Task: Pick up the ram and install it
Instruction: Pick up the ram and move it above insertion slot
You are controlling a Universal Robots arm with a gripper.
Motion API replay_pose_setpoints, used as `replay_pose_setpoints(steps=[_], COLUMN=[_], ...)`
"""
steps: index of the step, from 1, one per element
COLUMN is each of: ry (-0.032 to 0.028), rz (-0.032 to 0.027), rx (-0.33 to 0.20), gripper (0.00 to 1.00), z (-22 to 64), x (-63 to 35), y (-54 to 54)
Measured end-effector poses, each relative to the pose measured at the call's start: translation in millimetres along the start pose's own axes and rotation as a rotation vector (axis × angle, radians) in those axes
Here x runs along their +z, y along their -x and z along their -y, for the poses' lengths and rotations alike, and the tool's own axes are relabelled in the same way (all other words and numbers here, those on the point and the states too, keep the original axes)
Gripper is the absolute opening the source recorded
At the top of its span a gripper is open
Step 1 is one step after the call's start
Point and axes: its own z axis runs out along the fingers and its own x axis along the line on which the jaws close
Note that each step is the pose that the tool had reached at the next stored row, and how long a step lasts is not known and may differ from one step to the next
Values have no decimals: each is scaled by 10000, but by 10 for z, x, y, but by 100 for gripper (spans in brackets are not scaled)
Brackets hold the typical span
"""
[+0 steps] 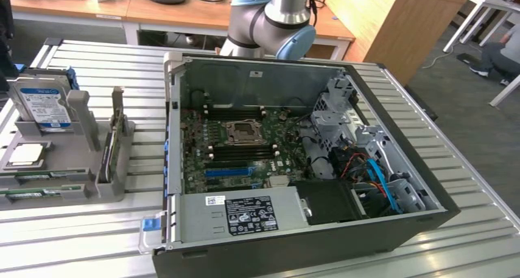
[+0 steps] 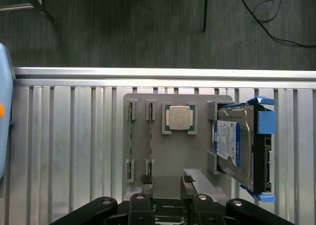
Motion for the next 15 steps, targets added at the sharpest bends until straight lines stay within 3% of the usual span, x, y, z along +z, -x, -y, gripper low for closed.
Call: replay_pose_setpoints(steps=[15], ry=[0], rz=[-1], rx=[0], gripper=[36], z=[1], x=[-2], y=[-74])
